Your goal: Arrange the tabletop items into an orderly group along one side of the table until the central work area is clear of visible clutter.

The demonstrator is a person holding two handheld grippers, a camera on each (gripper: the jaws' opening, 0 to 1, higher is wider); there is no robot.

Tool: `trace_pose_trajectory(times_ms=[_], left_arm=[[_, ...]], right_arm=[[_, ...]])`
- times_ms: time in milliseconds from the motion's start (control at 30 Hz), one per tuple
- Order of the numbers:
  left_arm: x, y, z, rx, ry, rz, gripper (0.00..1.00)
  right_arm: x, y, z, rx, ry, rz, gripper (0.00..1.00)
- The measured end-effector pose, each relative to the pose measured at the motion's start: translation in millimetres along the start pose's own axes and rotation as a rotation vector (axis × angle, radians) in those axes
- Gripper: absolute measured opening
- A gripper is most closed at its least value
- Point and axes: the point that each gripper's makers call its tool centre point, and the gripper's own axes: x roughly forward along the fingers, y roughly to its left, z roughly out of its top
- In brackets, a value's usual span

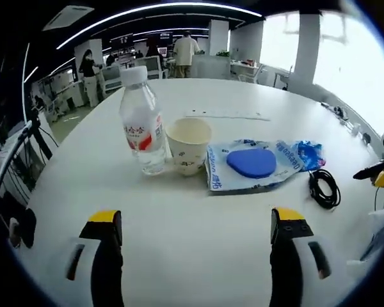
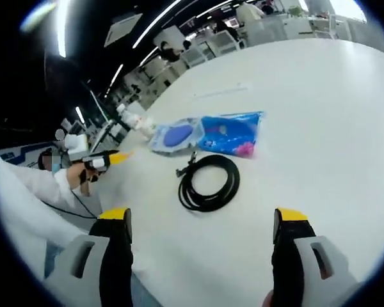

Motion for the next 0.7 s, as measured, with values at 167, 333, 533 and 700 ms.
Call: trace_pose_trajectory(times_ms=[167, 333, 533, 700], left_arm=[[-12.3, 7.8, -2.8, 0.008, 0.011, -0.012, 1.0], [-21.7, 22.6, -5.7, 0.056, 0.033, -0.041, 1.0], [-34.6, 33.8, -1.9, 0.072, 0.031, -0.077, 1.0], [-41.8, 31.6, -5.1, 0.113, 0.057, -0.145, 1.0]], right_arm=[[-0.1, 2.6, -2.0, -0.006, 0.01, -0.002, 0.91], [-0.1, 7.5, -8.0, -0.013, 0.03, -0.008, 0.89], [1.6, 9.8, -12.1, -0.004, 0.045, -0.011, 0.9], [1.8, 15.3, -15.7, 0.022, 0.067, -0.014, 0.91]])
